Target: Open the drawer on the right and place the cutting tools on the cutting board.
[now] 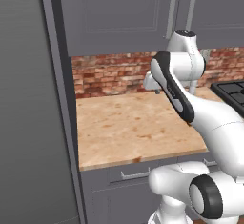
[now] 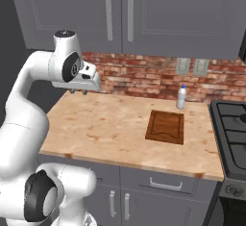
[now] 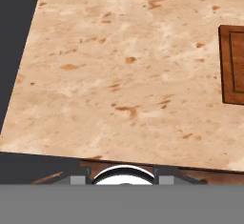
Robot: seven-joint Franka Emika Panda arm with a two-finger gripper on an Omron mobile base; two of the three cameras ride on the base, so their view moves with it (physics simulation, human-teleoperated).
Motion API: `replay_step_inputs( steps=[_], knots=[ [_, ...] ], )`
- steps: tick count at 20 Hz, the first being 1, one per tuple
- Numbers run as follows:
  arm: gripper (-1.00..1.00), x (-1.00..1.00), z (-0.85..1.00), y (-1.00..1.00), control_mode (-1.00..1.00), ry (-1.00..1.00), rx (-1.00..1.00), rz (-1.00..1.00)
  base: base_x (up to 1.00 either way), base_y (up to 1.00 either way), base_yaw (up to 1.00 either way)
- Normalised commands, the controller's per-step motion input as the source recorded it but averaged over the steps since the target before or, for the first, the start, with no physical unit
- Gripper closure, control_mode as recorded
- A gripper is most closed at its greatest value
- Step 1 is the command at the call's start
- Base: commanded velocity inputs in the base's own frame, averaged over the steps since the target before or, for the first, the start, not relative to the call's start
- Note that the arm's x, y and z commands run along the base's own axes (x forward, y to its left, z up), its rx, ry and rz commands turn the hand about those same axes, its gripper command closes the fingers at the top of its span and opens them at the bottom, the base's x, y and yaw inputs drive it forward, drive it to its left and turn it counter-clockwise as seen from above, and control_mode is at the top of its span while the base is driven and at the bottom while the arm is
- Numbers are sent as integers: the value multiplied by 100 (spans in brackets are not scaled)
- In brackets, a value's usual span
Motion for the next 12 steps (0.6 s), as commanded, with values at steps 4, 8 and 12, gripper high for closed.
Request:
replay_step_inputs(
  steps=[4,8,12],
  knots=[
    [-100,0,0,0,-100,1,0,0,0,0,0],
    [-100,-17,-14,-24,-100,0,1,-2,0,0,0],
    [-100,-85,-52,-98,-100,0,15,-11,0,0,0]
  ],
)
